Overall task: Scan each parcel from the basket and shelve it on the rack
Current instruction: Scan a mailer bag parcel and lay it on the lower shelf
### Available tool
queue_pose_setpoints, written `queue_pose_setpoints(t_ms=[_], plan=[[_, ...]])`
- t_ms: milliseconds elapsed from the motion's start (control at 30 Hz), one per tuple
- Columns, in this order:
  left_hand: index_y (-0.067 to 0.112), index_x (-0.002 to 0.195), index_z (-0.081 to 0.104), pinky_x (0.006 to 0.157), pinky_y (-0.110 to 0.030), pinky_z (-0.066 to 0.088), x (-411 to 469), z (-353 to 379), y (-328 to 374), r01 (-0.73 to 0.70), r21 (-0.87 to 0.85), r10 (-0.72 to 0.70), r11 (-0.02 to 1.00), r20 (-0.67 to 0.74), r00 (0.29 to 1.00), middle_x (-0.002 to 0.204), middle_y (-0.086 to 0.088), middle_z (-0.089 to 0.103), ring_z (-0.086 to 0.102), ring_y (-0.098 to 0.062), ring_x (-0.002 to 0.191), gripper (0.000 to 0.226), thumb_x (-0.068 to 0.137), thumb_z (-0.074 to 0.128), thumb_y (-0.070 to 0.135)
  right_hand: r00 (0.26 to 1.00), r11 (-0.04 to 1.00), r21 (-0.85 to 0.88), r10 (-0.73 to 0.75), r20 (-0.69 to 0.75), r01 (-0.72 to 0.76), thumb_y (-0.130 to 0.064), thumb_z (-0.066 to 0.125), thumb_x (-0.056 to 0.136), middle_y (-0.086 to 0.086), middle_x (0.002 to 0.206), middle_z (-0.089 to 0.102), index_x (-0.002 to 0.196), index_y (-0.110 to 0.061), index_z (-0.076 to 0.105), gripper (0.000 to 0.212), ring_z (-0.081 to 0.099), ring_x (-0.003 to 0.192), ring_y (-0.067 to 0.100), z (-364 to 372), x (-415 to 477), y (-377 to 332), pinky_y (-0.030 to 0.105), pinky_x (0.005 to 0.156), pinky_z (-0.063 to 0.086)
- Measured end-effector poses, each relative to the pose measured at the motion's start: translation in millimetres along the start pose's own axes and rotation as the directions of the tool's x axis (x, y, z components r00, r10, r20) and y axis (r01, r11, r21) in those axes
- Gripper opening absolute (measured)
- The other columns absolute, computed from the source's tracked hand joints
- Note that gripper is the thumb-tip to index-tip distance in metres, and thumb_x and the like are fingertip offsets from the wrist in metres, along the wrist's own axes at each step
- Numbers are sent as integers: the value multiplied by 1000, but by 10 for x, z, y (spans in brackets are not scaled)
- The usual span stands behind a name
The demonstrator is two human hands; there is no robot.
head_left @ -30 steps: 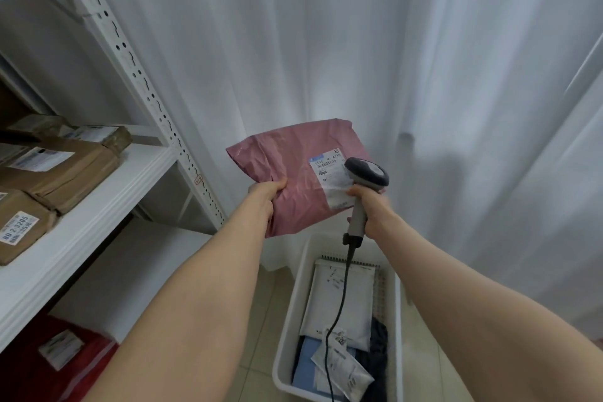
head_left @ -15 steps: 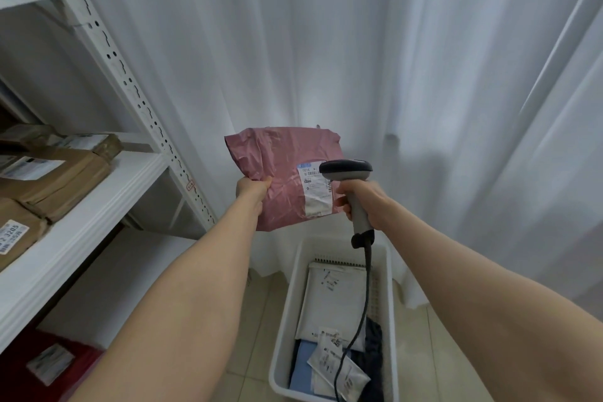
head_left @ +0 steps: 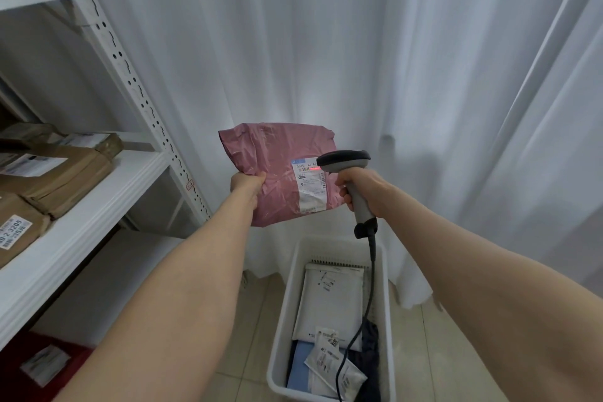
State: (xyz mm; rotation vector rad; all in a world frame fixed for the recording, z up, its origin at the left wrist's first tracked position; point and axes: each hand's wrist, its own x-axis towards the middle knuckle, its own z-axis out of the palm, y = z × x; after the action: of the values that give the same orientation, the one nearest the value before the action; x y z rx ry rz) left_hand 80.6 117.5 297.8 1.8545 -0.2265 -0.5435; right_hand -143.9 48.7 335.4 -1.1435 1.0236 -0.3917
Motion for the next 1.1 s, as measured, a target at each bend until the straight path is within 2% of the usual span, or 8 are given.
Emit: queue_pose_setpoints(t_ms=[267,933,1100], plan=[[0,131,53,96,-28,40,-19,-128,-42,-4,5,4,1000,-14,1000,134,-12,56,53,-31,120,48,87,68,13,999,999,-21,-30,33,31,-4,56,83,5,58,52,91,-5,56,8,47,43,12,69,-96,12,20,43,43],[0,131,50,100,-33,41,-309,-593,-254,34,-63,-35,997,-20,999,134,-13,55,53,-31,120,50,87,68,13,995,999,-26,-30,98,32,-4,58,83,2,52,57,85,-5,58,3,49,38,11,315,-495,277,19,40,43],[1,133,50,104,-35,41,-651,-828,-346,32,-77,-35,996,-30,999,134,-13,55,53,-31,120,50,87,68,13,991,997,-54,-44,126,51,-3,56,82,1,48,53,77,-8,55,7,46,36,11,347,-828,403,18,39,41]])
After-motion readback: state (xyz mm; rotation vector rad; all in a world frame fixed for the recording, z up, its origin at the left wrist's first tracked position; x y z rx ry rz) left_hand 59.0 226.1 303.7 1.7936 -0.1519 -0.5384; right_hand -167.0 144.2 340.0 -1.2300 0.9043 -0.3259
